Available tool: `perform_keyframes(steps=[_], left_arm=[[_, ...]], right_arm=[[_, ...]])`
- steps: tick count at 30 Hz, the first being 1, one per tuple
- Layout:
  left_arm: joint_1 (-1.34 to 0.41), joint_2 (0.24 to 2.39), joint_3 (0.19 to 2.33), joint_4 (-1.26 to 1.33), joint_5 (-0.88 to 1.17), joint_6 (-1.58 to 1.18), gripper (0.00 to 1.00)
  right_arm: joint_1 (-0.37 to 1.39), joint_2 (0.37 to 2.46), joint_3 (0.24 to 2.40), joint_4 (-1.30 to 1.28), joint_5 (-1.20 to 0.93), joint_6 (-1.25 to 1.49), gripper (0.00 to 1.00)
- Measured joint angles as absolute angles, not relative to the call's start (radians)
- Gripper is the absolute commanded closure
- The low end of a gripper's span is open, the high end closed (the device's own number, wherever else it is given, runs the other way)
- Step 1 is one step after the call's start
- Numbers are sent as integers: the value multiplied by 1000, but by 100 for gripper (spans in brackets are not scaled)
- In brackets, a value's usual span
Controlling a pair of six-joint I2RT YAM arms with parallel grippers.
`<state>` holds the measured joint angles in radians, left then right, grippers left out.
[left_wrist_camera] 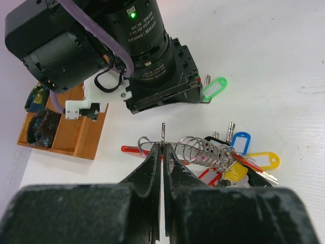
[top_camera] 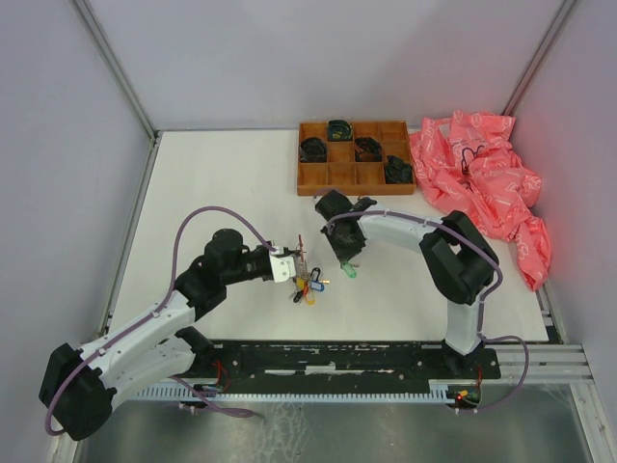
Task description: Put the keys on the keyring
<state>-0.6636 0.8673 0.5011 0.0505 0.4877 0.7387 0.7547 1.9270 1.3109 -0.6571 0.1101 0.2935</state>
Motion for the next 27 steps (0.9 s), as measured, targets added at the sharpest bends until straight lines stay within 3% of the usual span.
perform_keyframes(steps=[5, 21, 27], left_arm=[[-664, 868, 501, 47, 488, 739, 97], [-664, 871, 501, 46, 488, 739, 97], [-664, 872, 501, 43, 488, 739, 97]], right_arm=[[715, 1891, 1258, -621, 52, 327, 66], [666, 1849, 1187, -559, -62, 405, 64], [659, 1847, 1175, -550, -77, 424, 68]])
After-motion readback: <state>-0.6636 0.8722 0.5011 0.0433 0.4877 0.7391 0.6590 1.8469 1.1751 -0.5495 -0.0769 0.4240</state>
